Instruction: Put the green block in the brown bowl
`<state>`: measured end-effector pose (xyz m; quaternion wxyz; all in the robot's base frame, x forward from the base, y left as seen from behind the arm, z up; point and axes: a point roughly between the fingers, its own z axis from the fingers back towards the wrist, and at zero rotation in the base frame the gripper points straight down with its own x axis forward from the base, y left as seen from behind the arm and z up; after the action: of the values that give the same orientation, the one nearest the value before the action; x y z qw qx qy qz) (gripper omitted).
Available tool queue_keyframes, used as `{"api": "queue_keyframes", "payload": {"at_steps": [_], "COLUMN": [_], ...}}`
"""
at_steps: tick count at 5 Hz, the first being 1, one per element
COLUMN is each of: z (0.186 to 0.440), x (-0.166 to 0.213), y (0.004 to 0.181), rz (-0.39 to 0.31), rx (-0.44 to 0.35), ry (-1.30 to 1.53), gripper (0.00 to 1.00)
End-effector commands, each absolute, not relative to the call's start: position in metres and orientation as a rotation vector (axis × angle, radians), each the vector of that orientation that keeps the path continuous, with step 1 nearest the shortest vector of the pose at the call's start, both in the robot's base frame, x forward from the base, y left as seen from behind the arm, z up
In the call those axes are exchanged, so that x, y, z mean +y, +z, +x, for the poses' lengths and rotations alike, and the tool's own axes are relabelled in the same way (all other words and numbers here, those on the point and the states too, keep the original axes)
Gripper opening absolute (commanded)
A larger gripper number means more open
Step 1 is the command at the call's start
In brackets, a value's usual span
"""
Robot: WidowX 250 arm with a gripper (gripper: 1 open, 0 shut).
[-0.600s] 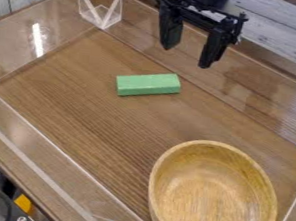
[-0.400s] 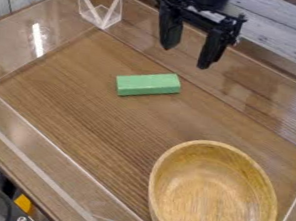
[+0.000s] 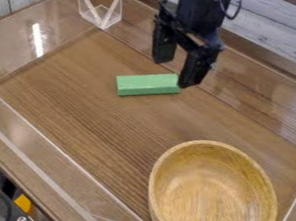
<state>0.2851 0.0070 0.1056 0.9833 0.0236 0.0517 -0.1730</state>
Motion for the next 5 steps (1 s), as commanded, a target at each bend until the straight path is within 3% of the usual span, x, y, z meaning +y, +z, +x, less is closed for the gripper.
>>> {"api": "queue_keyframes", "payload": {"at_steps": [1,2,4,5], "z": [0.293,0.297,0.303,0.300], "x": [0.022,0.035,0.065,0.068], "y": [0.102,0.089,0.086,0.075], "rz": [0.084,0.111,0.137,0.136], "rx": [0.056,0.043,-0.003,-0.016], "ry": [-0.472,-0.565,-0.514,-0.493], "gripper": [1.00,1.00,1.00,1.00]}}
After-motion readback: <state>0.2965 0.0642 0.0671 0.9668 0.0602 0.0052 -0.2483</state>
